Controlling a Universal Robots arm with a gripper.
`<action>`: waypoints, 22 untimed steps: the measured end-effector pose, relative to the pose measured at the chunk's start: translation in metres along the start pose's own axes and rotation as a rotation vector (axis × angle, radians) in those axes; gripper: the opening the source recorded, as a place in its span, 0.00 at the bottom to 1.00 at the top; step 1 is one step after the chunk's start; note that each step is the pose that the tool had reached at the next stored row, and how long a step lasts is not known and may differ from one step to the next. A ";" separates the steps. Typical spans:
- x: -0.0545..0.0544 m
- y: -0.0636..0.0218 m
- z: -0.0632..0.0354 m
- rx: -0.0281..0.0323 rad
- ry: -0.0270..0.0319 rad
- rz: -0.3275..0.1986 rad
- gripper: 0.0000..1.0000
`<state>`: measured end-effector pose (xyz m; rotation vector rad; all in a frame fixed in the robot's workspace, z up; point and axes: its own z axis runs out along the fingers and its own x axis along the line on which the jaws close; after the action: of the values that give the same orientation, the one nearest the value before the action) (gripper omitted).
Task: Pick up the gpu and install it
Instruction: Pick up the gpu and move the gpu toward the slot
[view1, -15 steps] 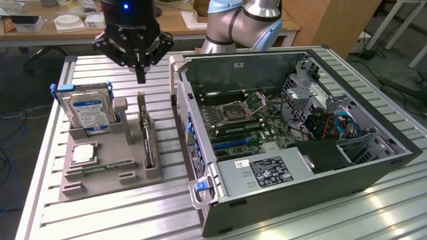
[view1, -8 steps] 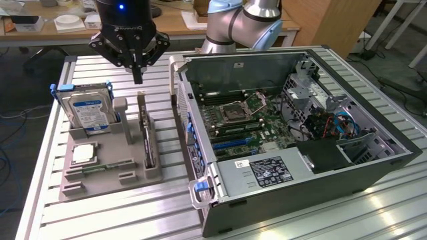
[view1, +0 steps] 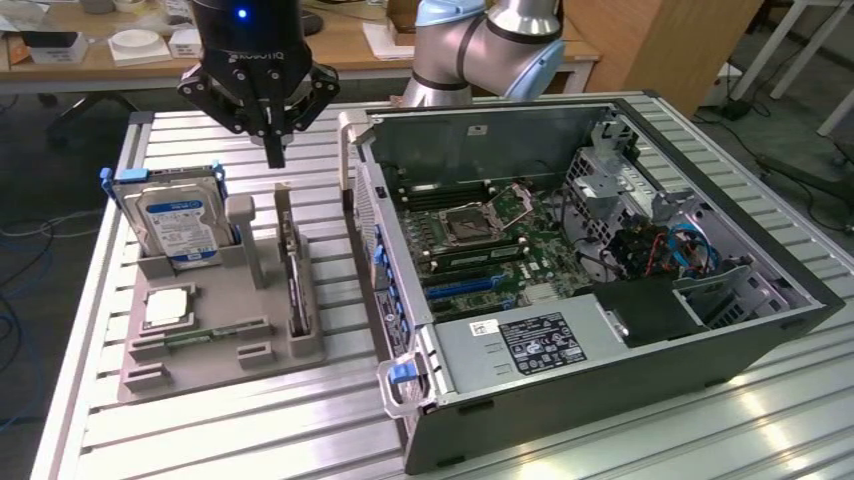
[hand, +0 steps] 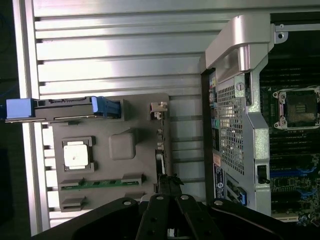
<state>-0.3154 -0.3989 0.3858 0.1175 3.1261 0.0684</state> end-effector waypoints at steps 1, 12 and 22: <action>0.000 0.0000 0.0000 0.0000 0.0000 0.000 0.10; 0.000 0.0000 0.0000 0.0000 0.0000 0.000 0.29; 0.000 -0.0002 0.0009 -0.0004 0.0024 -0.046 0.59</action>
<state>-0.3155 -0.3991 0.3848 0.0448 3.1294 0.0688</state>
